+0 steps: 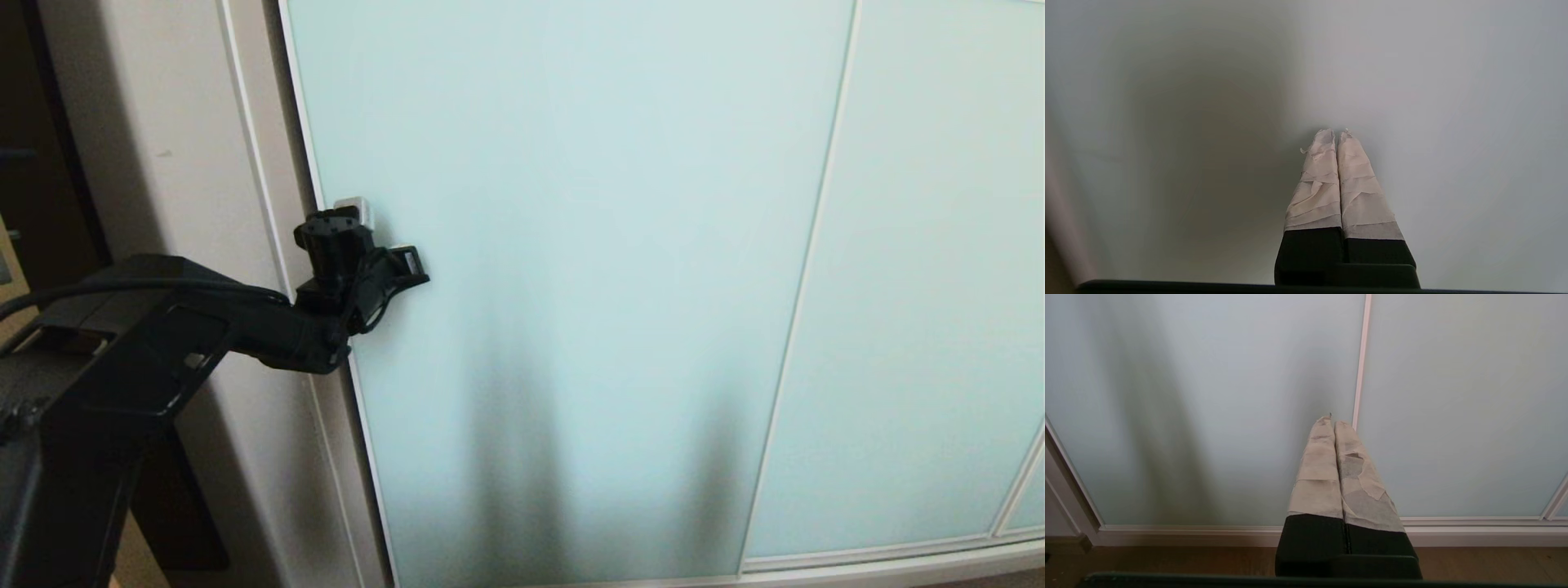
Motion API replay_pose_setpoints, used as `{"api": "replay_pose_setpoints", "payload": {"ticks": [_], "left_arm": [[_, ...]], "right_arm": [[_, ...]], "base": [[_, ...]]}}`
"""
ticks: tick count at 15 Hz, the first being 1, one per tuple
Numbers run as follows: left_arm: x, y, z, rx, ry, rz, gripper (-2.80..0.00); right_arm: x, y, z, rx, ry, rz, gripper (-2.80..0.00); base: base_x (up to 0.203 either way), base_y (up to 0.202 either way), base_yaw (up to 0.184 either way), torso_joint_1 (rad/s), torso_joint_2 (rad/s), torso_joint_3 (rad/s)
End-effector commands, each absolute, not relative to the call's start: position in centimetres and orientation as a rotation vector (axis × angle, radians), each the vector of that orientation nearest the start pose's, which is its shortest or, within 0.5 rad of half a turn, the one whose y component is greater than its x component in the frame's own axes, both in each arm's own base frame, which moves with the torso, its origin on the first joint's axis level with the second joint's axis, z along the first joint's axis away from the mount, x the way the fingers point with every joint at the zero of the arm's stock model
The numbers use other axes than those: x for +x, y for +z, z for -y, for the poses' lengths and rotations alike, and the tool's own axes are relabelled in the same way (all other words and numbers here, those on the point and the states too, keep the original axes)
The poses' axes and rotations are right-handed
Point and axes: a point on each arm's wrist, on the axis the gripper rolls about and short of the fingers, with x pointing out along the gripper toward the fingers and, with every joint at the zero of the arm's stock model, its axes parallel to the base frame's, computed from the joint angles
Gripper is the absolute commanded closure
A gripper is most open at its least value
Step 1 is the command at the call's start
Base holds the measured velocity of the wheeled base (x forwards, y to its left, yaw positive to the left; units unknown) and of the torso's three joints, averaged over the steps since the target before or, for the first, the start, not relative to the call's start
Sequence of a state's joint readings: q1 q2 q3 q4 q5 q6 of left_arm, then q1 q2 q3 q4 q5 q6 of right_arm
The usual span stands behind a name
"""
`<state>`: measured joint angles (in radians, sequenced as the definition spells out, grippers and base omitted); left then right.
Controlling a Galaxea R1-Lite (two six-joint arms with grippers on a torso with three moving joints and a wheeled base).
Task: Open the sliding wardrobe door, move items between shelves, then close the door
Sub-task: Close the door
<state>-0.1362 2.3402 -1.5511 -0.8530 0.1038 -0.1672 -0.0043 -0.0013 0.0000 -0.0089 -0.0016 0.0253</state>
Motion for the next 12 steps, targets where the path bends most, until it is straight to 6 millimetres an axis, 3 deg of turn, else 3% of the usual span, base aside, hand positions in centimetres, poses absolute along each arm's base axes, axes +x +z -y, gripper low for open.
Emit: {"api": "replay_pose_setpoints", "payload": {"ticks": [1,9,12], "left_arm": [[47.4,16.8,6.6,-0.178,-0.057,0.089,0.0],[46.0,18.2,6.6,-0.179,-0.066,0.094,0.0],[43.0,21.5,6.3,-0.184,-0.07,0.137,0.0]], "right_arm": [[-2.3,7.6,0.0,0.026,-0.006,0.01,0.0],[-2.3,7.6,0.0,0.026,-0.006,0.009,0.0],[-2.3,7.6,0.0,0.025,-0.006,0.011,0.0]], "base": [[0.0,0.0,0.0,0.0,0.0,0.0],[0.0,0.0,0.0,0.0,0.0,0.0],[0.0,0.0,0.0,0.0,0.0,0.0]]}}
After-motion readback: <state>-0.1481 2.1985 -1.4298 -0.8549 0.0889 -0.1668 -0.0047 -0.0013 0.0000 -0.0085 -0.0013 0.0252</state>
